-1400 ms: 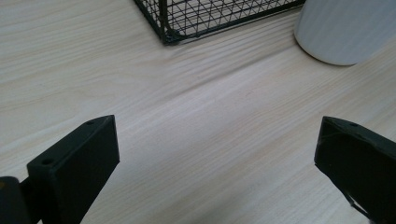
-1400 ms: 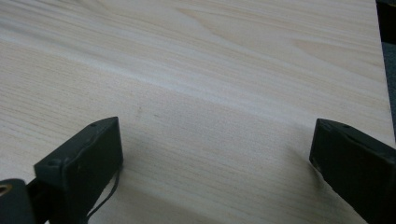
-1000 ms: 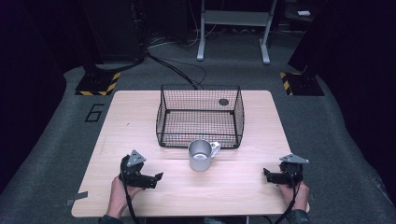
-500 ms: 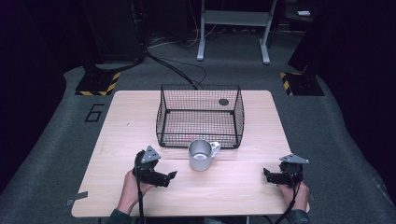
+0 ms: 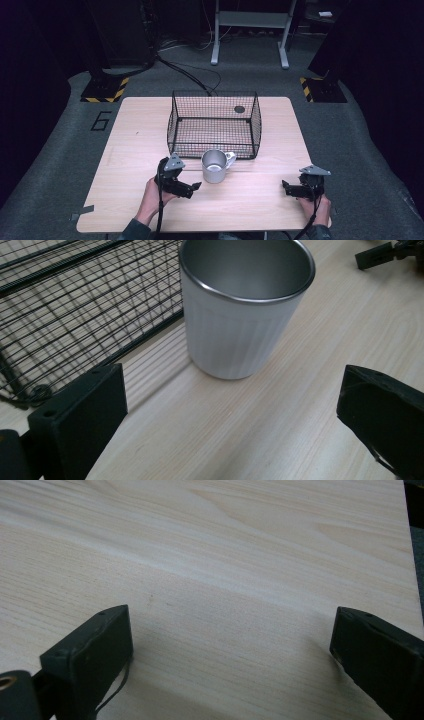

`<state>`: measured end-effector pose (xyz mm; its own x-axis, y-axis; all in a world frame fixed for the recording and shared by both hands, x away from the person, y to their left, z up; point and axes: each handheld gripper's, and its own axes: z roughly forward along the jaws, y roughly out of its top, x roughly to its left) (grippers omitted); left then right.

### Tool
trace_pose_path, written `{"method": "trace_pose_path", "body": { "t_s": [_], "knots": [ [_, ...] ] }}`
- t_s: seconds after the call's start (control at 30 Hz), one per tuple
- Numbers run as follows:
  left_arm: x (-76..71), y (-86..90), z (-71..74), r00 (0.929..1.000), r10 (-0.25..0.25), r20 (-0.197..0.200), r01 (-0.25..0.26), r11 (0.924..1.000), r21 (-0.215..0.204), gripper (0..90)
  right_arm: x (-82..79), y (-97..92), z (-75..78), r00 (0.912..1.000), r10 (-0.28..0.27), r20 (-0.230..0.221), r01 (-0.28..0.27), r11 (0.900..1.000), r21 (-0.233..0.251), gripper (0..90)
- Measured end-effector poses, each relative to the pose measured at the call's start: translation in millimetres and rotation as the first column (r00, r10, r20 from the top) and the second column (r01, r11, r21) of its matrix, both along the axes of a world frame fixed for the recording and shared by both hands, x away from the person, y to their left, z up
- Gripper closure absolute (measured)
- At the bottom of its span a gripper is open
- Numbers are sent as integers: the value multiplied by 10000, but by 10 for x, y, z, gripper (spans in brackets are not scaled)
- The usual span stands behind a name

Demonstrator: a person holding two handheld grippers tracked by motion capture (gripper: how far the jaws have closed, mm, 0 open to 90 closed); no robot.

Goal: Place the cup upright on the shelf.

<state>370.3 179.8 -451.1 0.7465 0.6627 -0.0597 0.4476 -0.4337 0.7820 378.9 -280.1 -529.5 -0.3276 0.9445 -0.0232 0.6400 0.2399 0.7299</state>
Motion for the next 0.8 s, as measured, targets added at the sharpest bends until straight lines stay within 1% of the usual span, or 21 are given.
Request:
{"method": "trace_pose_path", "body": {
  "t_s": [0.07, 0.17, 0.27, 0.4, 0.43, 0.53, 0.57, 0.63, 0.7, 0.73, 0.77, 0.8],
  "knots": [
    [11, -36, -5, 10000, -58, -33, 58, 9999, -102, 0, 0, 0, 0, 10000, 1, 5, -1, 10000, -1, 32],
    [45, -93, -2, 9998, -189, -2, 189, 9998, -37, 0, 0, 0, 0, 10000, 2, 4, -2, 10000, 2, 32],
    [82, -151, 3, 9998, -203, 45, 202, 9997, 98, 0, -4, 9, 0, 10000, -59, -1, 59, 10000, 57, 33],
    [133, -221, 7, 9995, -304, -55, 304, 9995, 27, 0, -3, 12, 0, 10000, -96, 13, 96, 9999, 101, 33],
    [159, -253, 11, 9992, -398, -87, 399, 9992, 86, 0, -3, 13, -1, 9999, -102, 19, 102, 9999, 103, 34],
    [186, -284, 8, 9988, -476, -60, 476, 9989, 3, 0, -1, 11, -2, 10000, -74, 63, 74, 9999, 78, 33],
    [195, -302, 7, 9992, -388, -43, 388, 9992, 27, 0, -2, 11, -3, 9999, -74, 88, 73, 9999, 110, 33],
    [225, -331, 11, 9989, -468, -37, 468, 9989, 38, 0, -1, 11, -3, 9999, -74, 87, 73, 9999, 103, 33],
    [241, -360, 17, 9991, -425, 9, 425, 9991, 91, 0, -1, 12, -4, 9999, -94, 94, 93, 9999, 92, 34],
    [254, -370, 22, 9988, -488, -4, 488, 9987, 132, 0, -1, 11, -3, 9999, -82, 91, 81, 9999, 106, 34],
    [265, -386, 22, 9988, -484, -14, 485, 9988, 75, 0, -2, 11, -3, 9999, -71, 88, 70, 9999, 109, 34],
    [275, -407, 24, 9989, -463, -7, 463, 9988, 137, 0, -2, 11, -3, 9999, -77, 90, 76, 9999, 107, 33]
  ]
}}
